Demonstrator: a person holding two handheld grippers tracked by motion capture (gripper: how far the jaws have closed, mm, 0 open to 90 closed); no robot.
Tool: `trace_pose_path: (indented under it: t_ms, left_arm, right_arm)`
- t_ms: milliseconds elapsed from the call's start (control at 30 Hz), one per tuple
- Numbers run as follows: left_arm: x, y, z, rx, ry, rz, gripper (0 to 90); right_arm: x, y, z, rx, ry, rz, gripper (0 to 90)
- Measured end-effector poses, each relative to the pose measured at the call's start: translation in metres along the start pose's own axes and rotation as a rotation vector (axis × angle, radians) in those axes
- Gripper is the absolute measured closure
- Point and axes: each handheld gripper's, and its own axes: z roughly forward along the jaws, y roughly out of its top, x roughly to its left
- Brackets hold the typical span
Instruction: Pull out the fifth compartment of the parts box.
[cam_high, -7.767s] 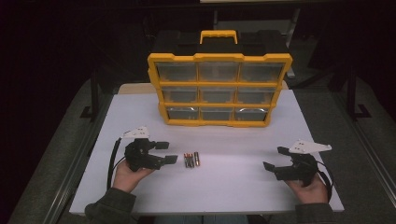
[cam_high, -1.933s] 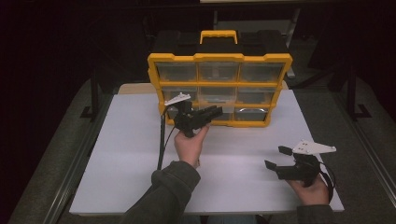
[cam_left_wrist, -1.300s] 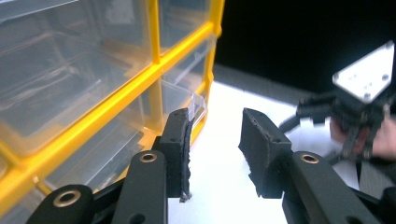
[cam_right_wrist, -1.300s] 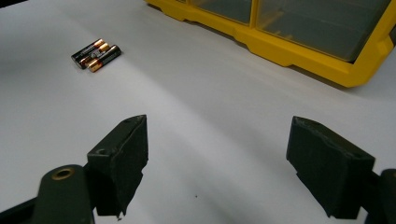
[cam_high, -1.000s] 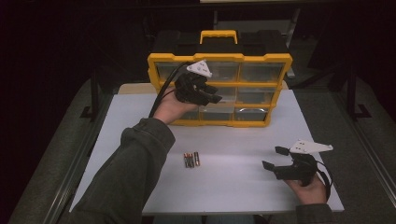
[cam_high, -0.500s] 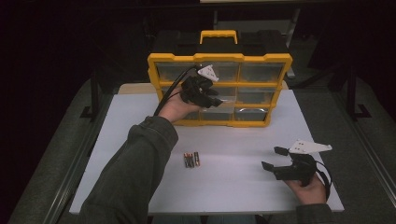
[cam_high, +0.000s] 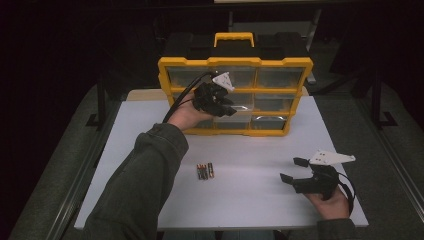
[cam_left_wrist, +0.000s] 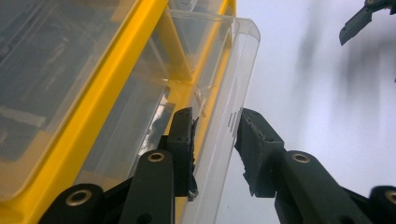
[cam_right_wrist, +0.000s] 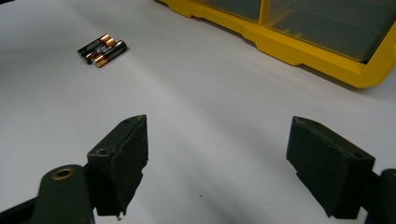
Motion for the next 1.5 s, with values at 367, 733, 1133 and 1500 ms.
trace_pose_path:
  t_ms: [367,733,1133,1500]
  left_arm:
    - [-0.01,-0.001,-0.005,0.005,-0.049,0.02,70.3]
    - [-0.02,-0.004,-0.012,0.01,-0.082,0.046,71.0]
    - [-0.027,-0.008,-0.013,-0.001,-0.096,0.051,71.6]
    - [-0.029,-0.009,-0.014,-0.029,-0.102,0.03,61.9]
  right_arm:
    - [-0.001,-0.002,-0.004,-0.007,-0.005,0.004,19.8]
    - [0.001,-0.001,-0.004,-0.006,-0.006,0.005,19.8]
    - [0.0,-0.002,-0.003,-0.004,-0.003,0.007,19.8]
    - [0.0,-0.002,-0.002,-0.002,-0.002,0.004,19.9]
